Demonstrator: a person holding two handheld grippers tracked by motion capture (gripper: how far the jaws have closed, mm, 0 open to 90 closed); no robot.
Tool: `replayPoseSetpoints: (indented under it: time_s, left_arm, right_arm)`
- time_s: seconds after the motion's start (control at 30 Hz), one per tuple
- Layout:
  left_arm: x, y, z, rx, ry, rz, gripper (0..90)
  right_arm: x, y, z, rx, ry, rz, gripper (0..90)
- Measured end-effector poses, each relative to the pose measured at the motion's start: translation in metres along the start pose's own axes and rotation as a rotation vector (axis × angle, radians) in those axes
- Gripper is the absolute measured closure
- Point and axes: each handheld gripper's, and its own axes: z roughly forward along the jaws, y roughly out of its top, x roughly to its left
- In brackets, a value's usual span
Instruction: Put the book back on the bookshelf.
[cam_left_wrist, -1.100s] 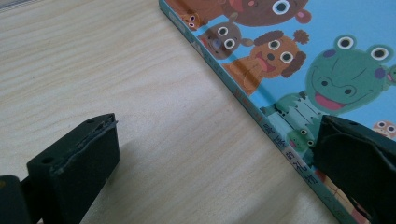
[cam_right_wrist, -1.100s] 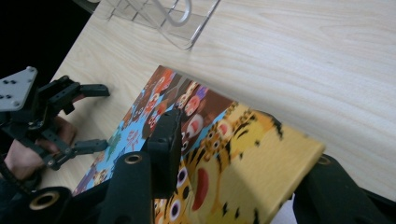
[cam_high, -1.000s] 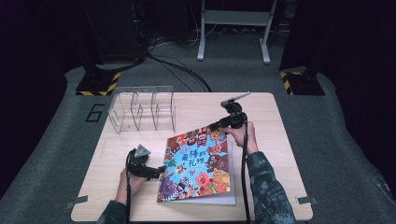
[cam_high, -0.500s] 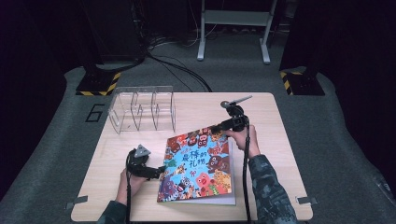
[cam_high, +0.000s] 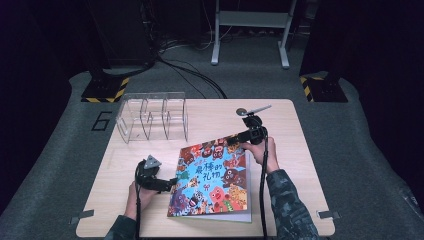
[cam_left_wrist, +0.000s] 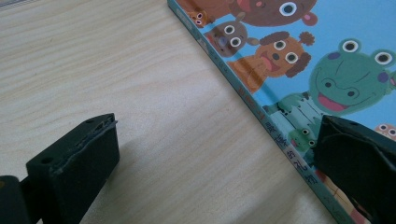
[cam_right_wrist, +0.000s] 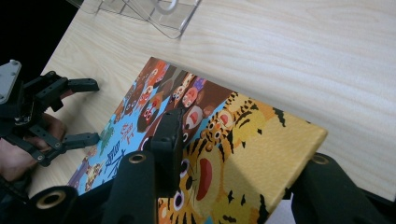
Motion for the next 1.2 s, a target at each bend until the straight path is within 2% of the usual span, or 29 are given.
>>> replayPoseSetpoints:
  time_s: [0.1, 0.17, 0.37, 0.5, 0.57, 0.73, 0.83, 0.87, 1.07, 1.2]
  left_arm:
    - [0.000, 0.000, 0.000, 0.000, -0.004, 0.000, 0.0]
    - [0.000, 0.000, 0.000, -0.001, -0.002, 0.001, 0.0]
    - [0.002, 0.000, -0.001, 0.011, -0.009, 0.008, 0.0]
    - [0.002, 0.000, 0.000, -0.006, -0.004, 0.004, 0.0]
    - [0.002, 0.000, 0.000, -0.006, -0.004, 0.002, 0.0]
    - [0.001, -0.001, 0.000, -0.022, -0.005, -0.021, 0.5]
    - [0.004, 0.000, -0.002, -0.015, -0.031, -0.030, 0.8]
    - [0.004, -0.001, -0.001, -0.027, -0.018, -0.034, 0.8]
    - [0.004, -0.001, -0.001, -0.026, -0.017, -0.034, 0.1]
    - [0.007, 0.001, -0.002, -0.023, -0.038, -0.064, 0.0]
  right_arm:
    - [0.002, -0.001, -0.001, -0.005, -0.004, -0.015, 56.7]
    - [0.002, -0.001, -0.001, -0.016, -0.002, -0.044, 56.7]
    - [0.005, -0.004, -0.004, -0.042, 0.004, -0.092, 57.1]
    - [0.007, -0.005, -0.006, -0.063, 0.006, -0.132, 57.2]
    - [0.008, -0.006, -0.006, -0.059, 0.004, -0.120, 57.2]
    - [0.008, -0.008, -0.007, -0.074, 0.007, -0.150, 57.2]
    - [0.009, -0.009, -0.008, -0.081, -0.001, -0.162, 57.2]
    - [0.009, -0.009, -0.008, -0.082, -0.001, -0.165, 57.1]
    - [0.011, -0.012, -0.010, -0.102, -0.003, -0.202, 57.1]
    - [0.013, -0.016, -0.013, -0.119, -0.006, -0.215, 57.1]
